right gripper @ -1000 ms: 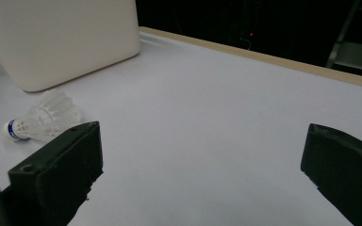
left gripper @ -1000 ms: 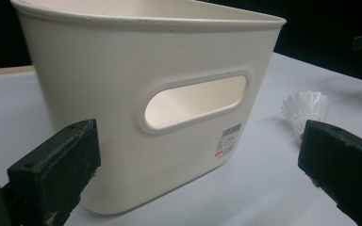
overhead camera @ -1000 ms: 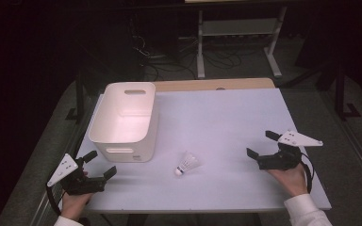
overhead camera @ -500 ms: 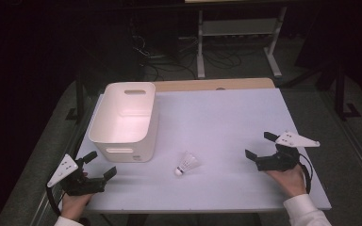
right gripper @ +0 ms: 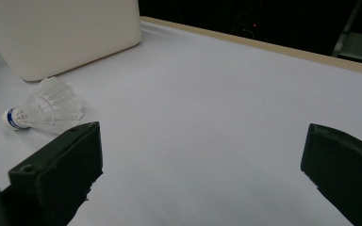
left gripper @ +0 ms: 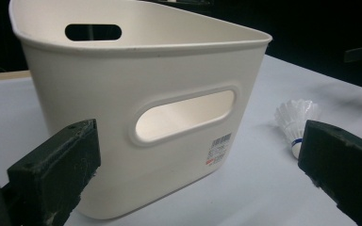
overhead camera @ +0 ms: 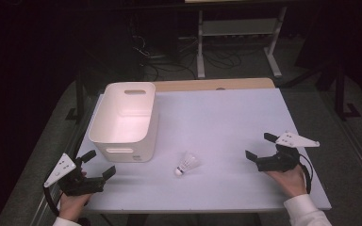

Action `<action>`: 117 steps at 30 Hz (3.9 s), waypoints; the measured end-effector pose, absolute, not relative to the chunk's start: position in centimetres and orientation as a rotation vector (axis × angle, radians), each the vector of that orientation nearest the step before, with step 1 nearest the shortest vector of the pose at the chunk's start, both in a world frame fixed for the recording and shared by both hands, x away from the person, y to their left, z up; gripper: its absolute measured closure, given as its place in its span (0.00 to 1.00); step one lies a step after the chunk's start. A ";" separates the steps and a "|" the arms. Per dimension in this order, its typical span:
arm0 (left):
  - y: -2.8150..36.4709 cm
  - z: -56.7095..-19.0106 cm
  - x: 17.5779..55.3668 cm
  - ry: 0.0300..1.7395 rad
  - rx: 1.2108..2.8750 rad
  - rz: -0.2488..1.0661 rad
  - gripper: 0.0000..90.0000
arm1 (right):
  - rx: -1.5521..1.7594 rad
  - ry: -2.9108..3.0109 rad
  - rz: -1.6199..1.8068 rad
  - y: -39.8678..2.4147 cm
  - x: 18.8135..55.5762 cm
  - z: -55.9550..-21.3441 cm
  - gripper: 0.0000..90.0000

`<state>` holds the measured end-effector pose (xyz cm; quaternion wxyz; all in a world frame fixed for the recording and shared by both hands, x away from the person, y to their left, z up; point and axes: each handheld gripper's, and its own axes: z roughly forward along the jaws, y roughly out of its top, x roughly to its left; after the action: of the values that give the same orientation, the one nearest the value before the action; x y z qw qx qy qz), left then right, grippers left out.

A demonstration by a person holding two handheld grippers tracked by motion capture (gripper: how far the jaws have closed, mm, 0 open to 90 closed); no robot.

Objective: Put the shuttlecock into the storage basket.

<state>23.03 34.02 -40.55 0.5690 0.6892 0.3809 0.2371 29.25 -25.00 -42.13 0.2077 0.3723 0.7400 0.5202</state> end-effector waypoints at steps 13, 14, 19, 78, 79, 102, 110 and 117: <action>33.3 -39.1 23.1 0.864 1.648 0.565 0.00 | 1.038 2.065 1.449 -25.1 29.2 -42.2 0.00; 33.3 -39.0 23.1 0.865 1.651 0.564 0.00 | 1.038 2.066 1.448 -25.1 29.2 -42.2 0.00; 32.9 -38.5 23.3 0.853 1.671 0.563 0.00 | 1.039 2.063 1.445 -25.1 29.2 -42.2 0.00; 25.7 -32.4 26.2 0.681 1.849 0.449 0.00 | 1.053 2.083 1.444 -24.9 29.0 -42.3 0.00; 25.5 -32.5 26.3 0.679 1.859 0.447 0.00 | 1.057 2.082 1.447 -24.9 29.0 -42.2 0.00; 22.6 -32.3 27.3 0.661 1.945 0.388 0.00 | 1.028 2.108 1.450 -24.4 28.8 -42.3 0.00; 21.8 -32.4 27.7 0.662 1.973 0.365 0.00 | 1.029 2.111 1.447 -24.5 28.8 -42.3 0.00; 21.0 -32.5 28.0 0.651 1.999 0.345 0.00 | 1.031 2.113 1.447 -24.5 28.8 -42.3 0.00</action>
<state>28.00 21.01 -32.53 0.4845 0.8208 0.2673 0.1416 28.83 -24.54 -42.29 0.1893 0.3666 0.7516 0.5147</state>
